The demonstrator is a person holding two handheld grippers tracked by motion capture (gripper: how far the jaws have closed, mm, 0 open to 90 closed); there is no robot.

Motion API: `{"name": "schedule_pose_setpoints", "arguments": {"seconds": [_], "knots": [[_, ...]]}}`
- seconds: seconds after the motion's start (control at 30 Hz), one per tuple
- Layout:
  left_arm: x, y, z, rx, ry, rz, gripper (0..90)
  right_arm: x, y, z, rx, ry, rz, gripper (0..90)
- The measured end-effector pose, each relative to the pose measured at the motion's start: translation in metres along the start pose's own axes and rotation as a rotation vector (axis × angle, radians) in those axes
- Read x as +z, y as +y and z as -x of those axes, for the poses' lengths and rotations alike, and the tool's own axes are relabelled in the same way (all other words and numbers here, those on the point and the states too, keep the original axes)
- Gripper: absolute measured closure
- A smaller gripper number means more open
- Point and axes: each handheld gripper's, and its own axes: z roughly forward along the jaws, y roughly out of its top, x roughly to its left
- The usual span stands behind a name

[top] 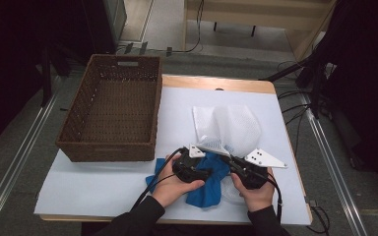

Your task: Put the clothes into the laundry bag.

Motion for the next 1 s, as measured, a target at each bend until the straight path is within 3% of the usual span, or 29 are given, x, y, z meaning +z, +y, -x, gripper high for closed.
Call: {"name": "schedule_pose_setpoints", "arguments": {"seconds": [0.03,0.13,0.17,0.2,0.23,0.3,0.37,0.4,0.43,0.47,0.5,0.53,0.6,0.67,0.73,0.8,0.83,0.87,1.0], "knots": [[0.000,0.000,0.000,0.000,0.000,0.000,70.5,0.000,0.000,0.000,0.000,0.000,0.000,88.8],[-0.012,0.004,0.004,0.014,-0.026,0.047,78.3,0.000,0.000,0.000,0.000,0.002,0.001,88.8],[-0.019,0.007,0.008,0.027,-0.063,0.082,80.1,-0.002,0.001,0.001,0.000,0.003,0.009,88.8],[-0.021,0.010,0.010,0.023,-0.083,0.088,80.3,-0.002,0.001,0.001,0.001,0.003,0.015,88.8],[-0.021,0.010,0.010,0.023,-0.083,0.088,80.3,-0.002,0.001,0.001,0.001,0.003,0.015,88.8],[-0.020,0.014,0.010,-0.007,-0.129,0.097,80.2,-0.003,0.002,0.002,0.007,0.001,0.019,88.8],[-0.014,0.018,0.008,-0.024,-0.111,0.096,79.8,-0.004,0.002,0.001,0.007,-0.001,0.024,88.8],[-0.009,0.020,0.005,-0.047,-0.104,0.091,79.8,-0.004,0.002,0.001,0.007,-0.001,0.024,88.8],[-0.001,0.022,-0.003,-0.116,-0.085,0.095,79.2,-0.005,0.003,0.001,0.008,-0.002,0.028,88.8],[-0.001,0.022,-0.003,-0.116,-0.085,0.095,78.7,-0.005,0.003,0.001,0.008,-0.002,0.028,88.8],[0.007,0.022,-0.010,-0.158,-0.021,0.096,77.9,-0.006,0.003,0.001,0.009,-0.003,0.031,88.8],[0.013,0.020,-0.014,-0.172,0.002,0.076,76.8,-0.006,0.003,0.001,0.009,-0.001,0.031,88.8],[0.022,0.015,-0.021,-0.218,-0.032,0.043,73.1,-0.006,0.003,0.002,0.013,0.002,0.029,88.9],[0.021,0.014,-0.022,-0.219,-0.042,0.046,70.7,-0.006,0.002,0.003,0.015,0.003,0.026,88.8],[0.016,0.013,-0.019,-0.177,-0.068,0.046,63.3,-0.006,0.001,0.004,0.015,0.004,0.023,88.9],[0.007,0.010,-0.015,-0.126,-0.096,0.058,48.2,-0.007,0.001,0.007,0.020,0.001,0.024,88.8],[0.002,0.008,-0.013,-0.110,-0.096,0.076,48.2,-0.007,0.001,0.007,0.024,-0.001,0.025,88.8],[-0.011,0.005,-0.013,-0.115,-0.105,0.123,48.7,-0.007,0.001,0.007,0.021,-0.002,0.025,88.8],[-0.025,0.003,-0.013,-0.123,-0.118,0.176,49.1,-0.007,0.001,0.008,0.023,-0.005,0.024,88.8]]}}
